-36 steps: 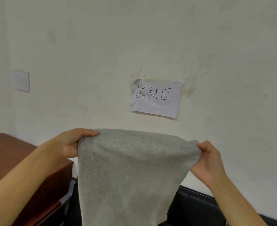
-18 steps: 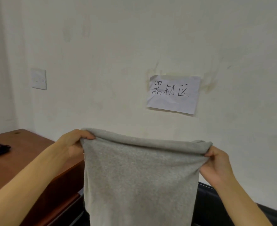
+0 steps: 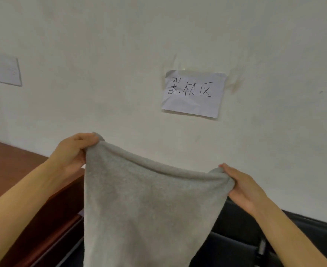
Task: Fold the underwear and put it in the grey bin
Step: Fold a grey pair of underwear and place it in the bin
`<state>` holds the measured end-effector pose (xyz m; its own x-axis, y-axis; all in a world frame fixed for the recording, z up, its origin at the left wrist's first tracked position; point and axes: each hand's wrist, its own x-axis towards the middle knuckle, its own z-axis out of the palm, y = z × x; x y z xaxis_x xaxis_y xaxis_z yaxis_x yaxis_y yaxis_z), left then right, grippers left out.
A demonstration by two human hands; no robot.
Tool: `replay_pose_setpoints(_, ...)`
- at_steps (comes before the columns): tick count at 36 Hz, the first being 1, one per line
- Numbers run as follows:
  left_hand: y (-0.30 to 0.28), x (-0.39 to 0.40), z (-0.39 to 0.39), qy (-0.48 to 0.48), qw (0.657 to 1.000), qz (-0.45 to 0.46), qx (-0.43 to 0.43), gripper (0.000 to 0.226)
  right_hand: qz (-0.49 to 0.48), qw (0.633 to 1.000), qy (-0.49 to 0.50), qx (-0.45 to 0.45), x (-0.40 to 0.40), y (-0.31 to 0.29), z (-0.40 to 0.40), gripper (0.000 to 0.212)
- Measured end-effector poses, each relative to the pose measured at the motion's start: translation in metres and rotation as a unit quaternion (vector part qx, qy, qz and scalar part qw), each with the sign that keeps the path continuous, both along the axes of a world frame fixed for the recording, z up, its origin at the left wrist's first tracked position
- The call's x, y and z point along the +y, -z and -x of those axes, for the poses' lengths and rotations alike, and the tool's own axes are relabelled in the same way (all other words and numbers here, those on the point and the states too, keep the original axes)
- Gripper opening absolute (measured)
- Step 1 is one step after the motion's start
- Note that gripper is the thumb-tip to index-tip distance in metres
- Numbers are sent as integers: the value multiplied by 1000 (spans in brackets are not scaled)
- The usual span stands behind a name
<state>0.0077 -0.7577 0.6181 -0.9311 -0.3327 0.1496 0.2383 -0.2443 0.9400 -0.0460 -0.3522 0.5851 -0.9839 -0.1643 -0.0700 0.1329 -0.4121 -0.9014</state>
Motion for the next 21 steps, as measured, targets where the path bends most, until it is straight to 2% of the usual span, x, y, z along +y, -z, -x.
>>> replay_pose_setpoints(1,6,1,1,-12,1000,8,-2,15,-46,999,9,7,3,3,1,25)
replay_pose_setpoints(3,14,3,3,-27,1000,3,-10,21,-116,993,28,20,8,9,1,29)
replay_pose_setpoints(9,38,8,-3,-70,995,69,-32,35,-219,967,120,48,25,21,-5,8)
replay_pose_setpoints(12,43,13,-8,-73,991,92,-64,38,-235,959,150,61,36,24,-13,14)
replay_pose_setpoints(16,42,27,-17,-50,989,95,-105,23,-230,953,178,83,53,18,-32,20)
replay_pose_setpoints(21,34,53,-34,-13,978,166,-124,17,-238,946,200,95,80,9,-59,22)
